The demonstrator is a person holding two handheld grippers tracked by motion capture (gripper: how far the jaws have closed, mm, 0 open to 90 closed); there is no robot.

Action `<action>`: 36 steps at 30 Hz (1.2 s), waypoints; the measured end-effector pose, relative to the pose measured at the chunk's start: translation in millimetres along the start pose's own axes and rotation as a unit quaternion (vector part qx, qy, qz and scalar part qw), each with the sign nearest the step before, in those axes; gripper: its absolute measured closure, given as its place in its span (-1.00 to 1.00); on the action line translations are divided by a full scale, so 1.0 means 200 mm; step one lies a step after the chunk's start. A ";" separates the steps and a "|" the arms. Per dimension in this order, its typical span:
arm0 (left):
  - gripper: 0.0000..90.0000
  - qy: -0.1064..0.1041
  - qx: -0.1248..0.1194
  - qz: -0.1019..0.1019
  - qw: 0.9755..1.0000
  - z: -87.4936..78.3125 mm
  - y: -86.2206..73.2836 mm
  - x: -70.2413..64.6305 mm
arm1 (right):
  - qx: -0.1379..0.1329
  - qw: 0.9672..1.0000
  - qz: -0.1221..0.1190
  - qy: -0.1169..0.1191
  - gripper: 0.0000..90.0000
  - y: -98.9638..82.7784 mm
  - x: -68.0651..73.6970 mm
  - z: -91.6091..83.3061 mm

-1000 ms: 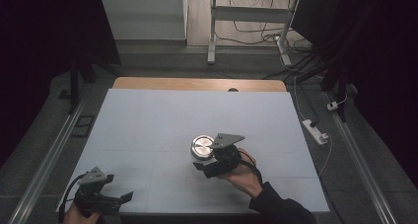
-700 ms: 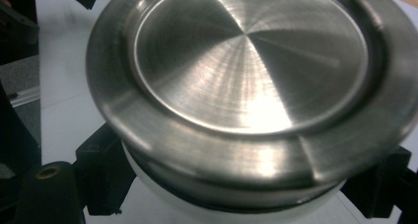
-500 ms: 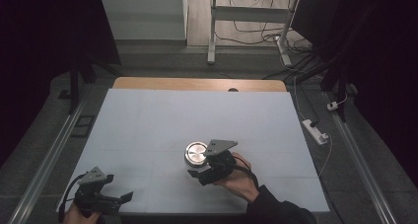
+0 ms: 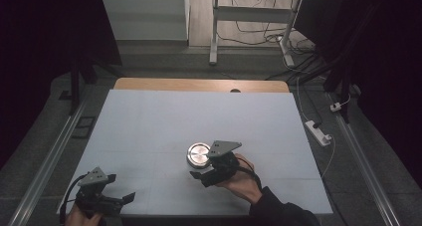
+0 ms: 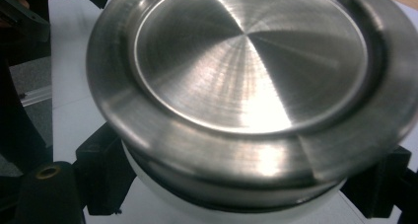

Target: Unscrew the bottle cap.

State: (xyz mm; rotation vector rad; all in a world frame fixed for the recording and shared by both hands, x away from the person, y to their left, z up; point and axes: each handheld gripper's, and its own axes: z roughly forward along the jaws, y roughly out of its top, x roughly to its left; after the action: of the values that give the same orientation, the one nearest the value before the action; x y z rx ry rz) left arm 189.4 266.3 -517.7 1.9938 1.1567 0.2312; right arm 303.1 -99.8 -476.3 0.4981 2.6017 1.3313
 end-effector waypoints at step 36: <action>-1.00 -0.103 -0.043 0.132 0.985 0.20 0.42 -0.13 | -0.008 1.000 -0.002 0.002 -0.67 0.01 -0.01 -0.03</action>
State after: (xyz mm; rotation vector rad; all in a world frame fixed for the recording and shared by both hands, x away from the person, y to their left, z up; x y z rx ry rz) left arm 249.7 201.9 -479.0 2.0374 0.7401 0.2007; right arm 302.7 -104.3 -471.5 0.4896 2.5908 1.3523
